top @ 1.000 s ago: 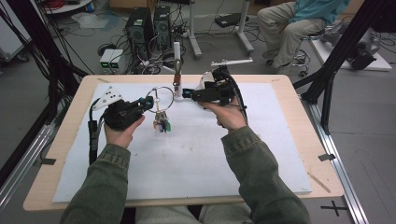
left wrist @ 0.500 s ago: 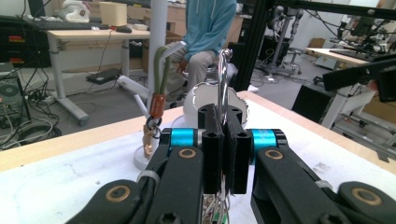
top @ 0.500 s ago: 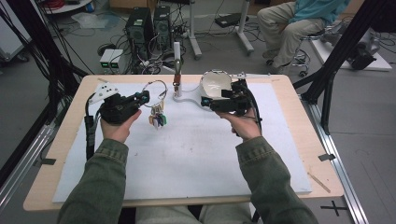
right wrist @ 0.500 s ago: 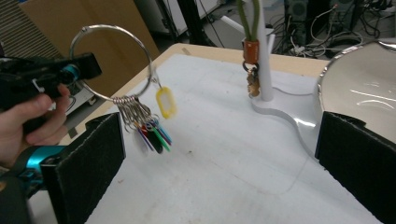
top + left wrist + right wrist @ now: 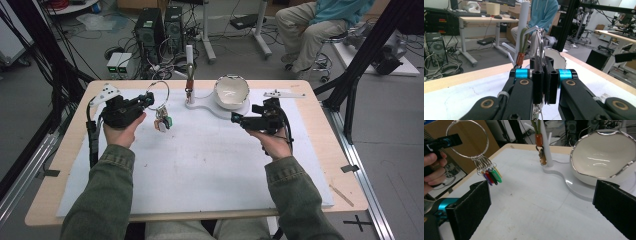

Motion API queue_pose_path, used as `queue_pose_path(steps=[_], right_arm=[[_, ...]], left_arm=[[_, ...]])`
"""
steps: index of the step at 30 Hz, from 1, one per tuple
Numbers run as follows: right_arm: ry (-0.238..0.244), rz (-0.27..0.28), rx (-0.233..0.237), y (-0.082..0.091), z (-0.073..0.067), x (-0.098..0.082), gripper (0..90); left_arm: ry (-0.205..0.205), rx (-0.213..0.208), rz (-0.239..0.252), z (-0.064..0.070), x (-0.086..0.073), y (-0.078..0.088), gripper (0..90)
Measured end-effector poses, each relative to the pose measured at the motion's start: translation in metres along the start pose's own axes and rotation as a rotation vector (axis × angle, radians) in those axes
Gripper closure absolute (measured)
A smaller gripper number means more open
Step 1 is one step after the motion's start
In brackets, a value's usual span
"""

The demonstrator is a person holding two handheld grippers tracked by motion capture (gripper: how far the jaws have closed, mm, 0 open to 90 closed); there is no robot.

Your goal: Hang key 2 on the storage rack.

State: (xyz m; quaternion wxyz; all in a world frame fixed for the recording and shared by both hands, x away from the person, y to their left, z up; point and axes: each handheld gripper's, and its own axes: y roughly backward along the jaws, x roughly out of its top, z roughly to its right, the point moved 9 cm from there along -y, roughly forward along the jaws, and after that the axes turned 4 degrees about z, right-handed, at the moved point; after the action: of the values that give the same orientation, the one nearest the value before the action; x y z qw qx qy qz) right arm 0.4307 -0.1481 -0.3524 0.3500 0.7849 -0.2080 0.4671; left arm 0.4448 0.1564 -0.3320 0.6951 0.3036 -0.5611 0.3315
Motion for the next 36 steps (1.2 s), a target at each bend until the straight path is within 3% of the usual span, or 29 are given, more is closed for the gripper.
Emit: queue_pose_path(steps=[4, 15, 18, 24, 30, 36], right_arm=[[0.001, 0.01, -0.021, 0.005, 0.008, -0.007, 0.8], [0.014, 0.024, -0.052, 0.016, 0.023, -0.027, 0.8], [0.026, 0.046, -0.049, 0.02, 0.025, -0.031, 0.8], [0.029, 0.04, -0.069, 0.025, 0.032, -0.041, 0.7], [0.038, 0.048, -0.112, 0.03, 0.041, -0.05, 0.8], [0.066, 0.052, -0.145, 0.034, 0.047, -0.058, 0.8]], left_arm=[[0.007, 0.015, -0.007, -0.004, 0.003, -0.002, 86.8], [-0.026, 0.038, -0.004, -0.008, 0.027, -0.012, 86.8], [-0.029, 0.047, -0.01, -0.012, 0.029, -0.016, 86.8], [-0.022, 0.065, -0.024, -0.02, 0.035, -0.024, 86.8], [-0.007, 0.089, -0.029, -0.029, 0.037, -0.031, 86.7], [-0.018, 0.096, -0.042, -0.03, 0.04, -0.039, 86.8]])
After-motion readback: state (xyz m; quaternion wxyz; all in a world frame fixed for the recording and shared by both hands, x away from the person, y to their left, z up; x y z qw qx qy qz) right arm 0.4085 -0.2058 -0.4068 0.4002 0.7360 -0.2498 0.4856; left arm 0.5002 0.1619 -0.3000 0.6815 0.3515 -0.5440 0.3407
